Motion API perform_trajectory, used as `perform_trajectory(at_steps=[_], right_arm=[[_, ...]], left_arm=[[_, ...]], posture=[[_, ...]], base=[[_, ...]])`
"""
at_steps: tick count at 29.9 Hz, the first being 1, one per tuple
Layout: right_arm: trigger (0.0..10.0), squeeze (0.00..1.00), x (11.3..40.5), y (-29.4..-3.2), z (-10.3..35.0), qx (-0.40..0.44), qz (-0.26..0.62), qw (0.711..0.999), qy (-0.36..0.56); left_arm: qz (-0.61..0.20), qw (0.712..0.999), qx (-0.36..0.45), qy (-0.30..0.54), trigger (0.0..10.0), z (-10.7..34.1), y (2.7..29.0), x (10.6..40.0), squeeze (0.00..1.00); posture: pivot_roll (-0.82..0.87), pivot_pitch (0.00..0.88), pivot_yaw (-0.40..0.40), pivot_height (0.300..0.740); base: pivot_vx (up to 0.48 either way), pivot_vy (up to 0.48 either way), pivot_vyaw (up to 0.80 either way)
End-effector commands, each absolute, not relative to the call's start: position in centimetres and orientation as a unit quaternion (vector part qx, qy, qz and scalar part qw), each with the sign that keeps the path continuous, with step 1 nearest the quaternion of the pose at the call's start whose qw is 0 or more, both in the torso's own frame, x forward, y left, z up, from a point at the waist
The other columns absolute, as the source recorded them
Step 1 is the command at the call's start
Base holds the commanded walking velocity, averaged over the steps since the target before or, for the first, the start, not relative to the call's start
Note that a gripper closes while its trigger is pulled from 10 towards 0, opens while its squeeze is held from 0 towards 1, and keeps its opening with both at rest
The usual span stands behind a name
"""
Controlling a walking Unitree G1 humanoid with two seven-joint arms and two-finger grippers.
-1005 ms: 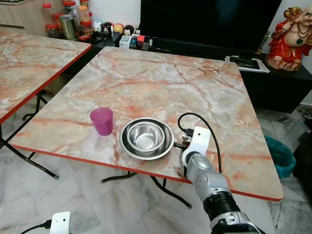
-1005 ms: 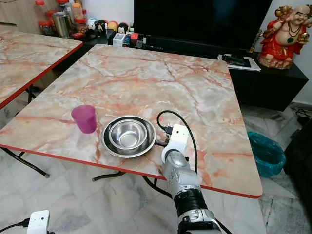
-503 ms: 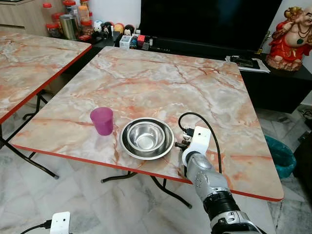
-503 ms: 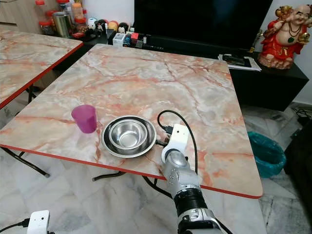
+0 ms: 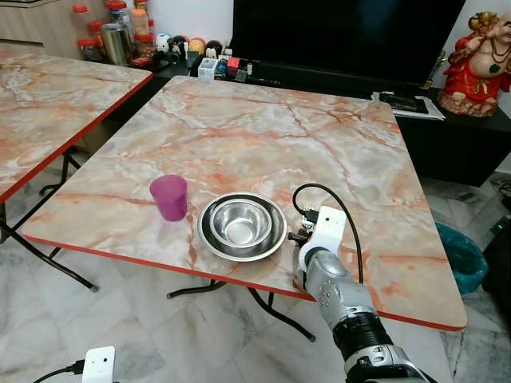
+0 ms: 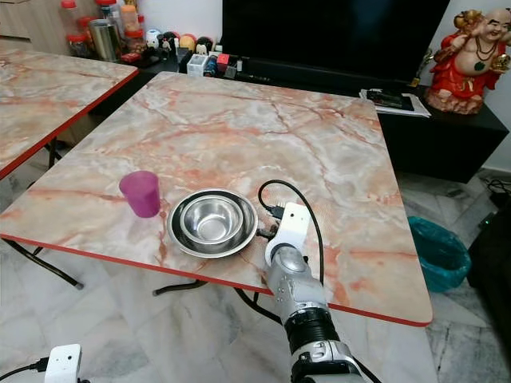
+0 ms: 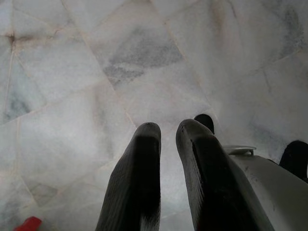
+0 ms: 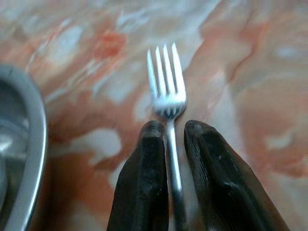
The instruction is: Setting the table
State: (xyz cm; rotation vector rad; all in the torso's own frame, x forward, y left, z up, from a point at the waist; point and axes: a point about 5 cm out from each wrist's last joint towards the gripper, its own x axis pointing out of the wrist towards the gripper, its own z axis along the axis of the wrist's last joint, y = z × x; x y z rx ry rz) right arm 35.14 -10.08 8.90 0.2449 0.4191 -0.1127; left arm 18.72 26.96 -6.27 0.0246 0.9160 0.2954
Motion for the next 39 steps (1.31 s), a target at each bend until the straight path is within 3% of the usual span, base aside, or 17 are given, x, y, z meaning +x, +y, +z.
perform_trajectory(at_steps=[1, 10, 20, 24, 28, 29, 31, 34, 39], right_arm=[[10.0, 0.0, 35.7, -10.4, 10.1, 0.123, -0.063, 0.973, 0.183], [10.0, 0.0, 35.8, -10.8, 10.5, 0.126, -0.073, 0.975, 0.17], [10.0, 0.0, 36.1, -13.2, 13.4, 0.1, -0.069, 0.991, 0.056], [10.0, 0.0, 35.7, -16.8, 14.6, 0.085, -0.093, 0.992, 0.0], [10.0, 0.0, 34.5, -20.7, 15.5, 0.019, -0.119, 0.992, -0.048], [10.0, 0.0, 34.5, -20.7, 15.5, 0.019, -0.119, 0.992, -0.048], [10.0, 0.0, 32.9, -24.5, 15.1, 0.006, -0.159, 0.986, -0.058], [10.0, 0.0, 32.3, -25.6, 14.8, -0.001, -0.17, 0.984, -0.06], [10.0, 0.0, 29.0, -30.5, 11.9, -0.041, -0.258, 0.965, -0.018]], left_arm=[[0.143, 0.88, 0.009, 0.454, 10.0, -6.7, 26.7, 18.2, 0.0], [0.141, 0.88, 0.009, 0.454, 10.0, -6.7, 26.7, 18.2, 0.0], [0.14, 0.885, 0.013, 0.444, 10.0, -6.5, 26.7, 18.3, 0.0], [0.142, 0.887, 0.015, 0.439, 10.0, -6.5, 26.8, 18.4, 0.0], [0.141, 0.888, 0.018, 0.438, 10.0, -6.4, 26.8, 18.4, 0.0], [0.141, 0.888, 0.018, 0.438, 10.0, -6.4, 26.8, 18.4, 0.0], [0.138, 0.889, 0.022, 0.437, 10.0, -6.4, 26.9, 18.4, 0.0], [0.137, 0.889, 0.024, 0.437, 10.0, -6.4, 26.9, 18.4, 0.0], [0.133, 0.889, 0.027, 0.438, 10.0, -6.4, 26.9, 18.3, 0.0]], posture=[[-0.01, 0.083, -0.095, 0.74], [-0.01, 0.082, -0.093, 0.74], [-0.02, 0.083, -0.091, 0.74], [-0.01, 0.081, -0.088, 0.74], [-0.03, 0.079, -0.08, 0.74], [-0.03, 0.079, -0.08, 0.74], [-0.03, 0.071, -0.077, 0.74], [-0.04, 0.068, -0.075, 0.74], [-0.04, 0.059, -0.069, 0.74]], base=[[0.0, 0.0, 0.0], [0.0, 0.0, 0.0], [0.0, 0.0, 0.0], [0.0, 0.0, 0.0], [0.0, 0.0, 0.0], [0.0, 0.0, 0.0], [0.0, 0.0, 0.0], [0.0, 0.0, 0.0], [0.0, 0.0, 0.0]])
